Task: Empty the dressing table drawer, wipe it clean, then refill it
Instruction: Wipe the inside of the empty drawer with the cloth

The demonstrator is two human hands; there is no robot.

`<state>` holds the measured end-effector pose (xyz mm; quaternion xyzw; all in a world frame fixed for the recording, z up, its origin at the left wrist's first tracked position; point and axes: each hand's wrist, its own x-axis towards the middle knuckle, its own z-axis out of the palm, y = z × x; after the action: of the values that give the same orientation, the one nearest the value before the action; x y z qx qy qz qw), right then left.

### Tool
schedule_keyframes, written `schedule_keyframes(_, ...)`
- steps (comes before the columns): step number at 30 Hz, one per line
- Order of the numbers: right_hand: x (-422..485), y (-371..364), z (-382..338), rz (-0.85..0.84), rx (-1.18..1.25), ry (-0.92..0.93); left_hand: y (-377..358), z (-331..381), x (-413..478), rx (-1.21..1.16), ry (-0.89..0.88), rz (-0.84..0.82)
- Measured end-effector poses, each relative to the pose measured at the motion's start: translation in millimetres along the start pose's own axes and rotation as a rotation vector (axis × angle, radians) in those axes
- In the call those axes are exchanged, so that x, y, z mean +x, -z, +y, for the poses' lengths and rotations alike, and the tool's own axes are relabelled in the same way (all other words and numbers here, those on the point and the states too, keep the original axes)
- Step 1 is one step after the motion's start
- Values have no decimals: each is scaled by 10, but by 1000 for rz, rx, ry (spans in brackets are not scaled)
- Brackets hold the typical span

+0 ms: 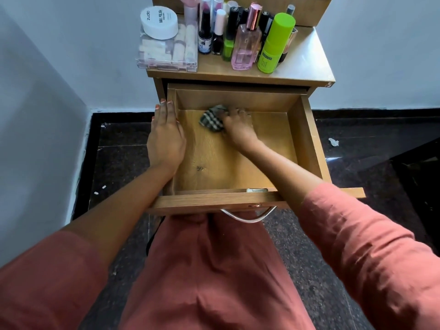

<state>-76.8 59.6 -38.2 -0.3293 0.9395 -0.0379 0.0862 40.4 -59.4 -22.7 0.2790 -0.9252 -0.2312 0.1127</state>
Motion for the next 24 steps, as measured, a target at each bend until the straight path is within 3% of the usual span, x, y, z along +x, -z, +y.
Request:
schedule_keyframes(7, 163, -73, -549, 16, -133, 126, -4, -8, 15, 10, -4, 4)
schedule_keyframes(17, 183, 40, -384, -32, 12, 262, 6, -6, 16, 13, -14, 0)
schedule_keyframes(24, 136, -72, -429, 10, -318, 280, 0, -11, 18, 13, -3, -4)
